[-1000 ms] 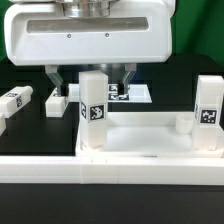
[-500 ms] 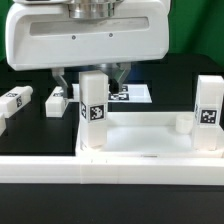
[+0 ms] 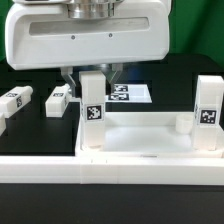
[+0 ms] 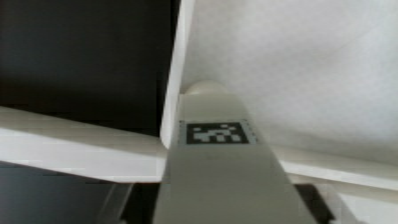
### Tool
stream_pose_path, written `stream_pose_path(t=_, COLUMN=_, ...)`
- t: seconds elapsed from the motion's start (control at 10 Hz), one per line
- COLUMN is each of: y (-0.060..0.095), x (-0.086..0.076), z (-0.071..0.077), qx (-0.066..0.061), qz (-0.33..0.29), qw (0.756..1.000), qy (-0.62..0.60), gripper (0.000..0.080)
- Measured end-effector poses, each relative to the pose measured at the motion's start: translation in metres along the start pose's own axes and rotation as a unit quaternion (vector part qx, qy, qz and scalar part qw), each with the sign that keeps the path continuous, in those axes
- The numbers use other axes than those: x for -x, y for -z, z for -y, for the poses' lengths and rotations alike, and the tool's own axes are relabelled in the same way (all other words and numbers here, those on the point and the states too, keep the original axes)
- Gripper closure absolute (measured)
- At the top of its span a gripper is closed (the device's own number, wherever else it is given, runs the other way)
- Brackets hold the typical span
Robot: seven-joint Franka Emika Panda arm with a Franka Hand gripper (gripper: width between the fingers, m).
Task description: Assemble desk
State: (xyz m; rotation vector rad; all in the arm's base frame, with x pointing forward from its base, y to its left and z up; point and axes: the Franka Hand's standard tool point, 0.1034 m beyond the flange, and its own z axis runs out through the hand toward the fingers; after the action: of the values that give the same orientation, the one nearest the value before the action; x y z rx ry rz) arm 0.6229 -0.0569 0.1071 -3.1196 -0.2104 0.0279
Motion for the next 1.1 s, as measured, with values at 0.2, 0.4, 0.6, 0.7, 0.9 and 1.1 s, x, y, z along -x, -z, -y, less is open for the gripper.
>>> stream_pose_path(t=0.2, y=-0.0004, x=0.0002, z=0.0006, qx=-0.005, qz=-0.001, qw=0.994, qy=-0.109, gripper=0.0511)
stream_pose_path(t=0.4, y=-0.0007, x=0.0002, z=0.0014, qx=-0.005, qz=-0.001, qw=0.980, qy=-0.197, gripper=0.0510)
stream_pose_path(t=0.6, y=-0.0012, x=0.0008, z=0.0020, qx=-0.012, qz=-0.002, qw=0.945, qy=-0.326, gripper=0.0509)
stream_pose_path(t=0.7, y=-0.0013, x=0.0007, z=0.0024, qx=-0.016, qz=-0.001, qw=0.925, qy=-0.379, gripper=0.0509)
stream_pose_path(t=0.9, y=-0.0017, x=0.0003, z=0.0026, qx=-0.025, qz=0.001, qw=0.876, qy=-0.482, gripper=0.0509)
stream_pose_path(t=1.1, y=-0.0013, x=-0.0001, z=0.0013, qx=-0.036, qz=0.004, qw=0.827, qy=-0.560, gripper=0.0509)
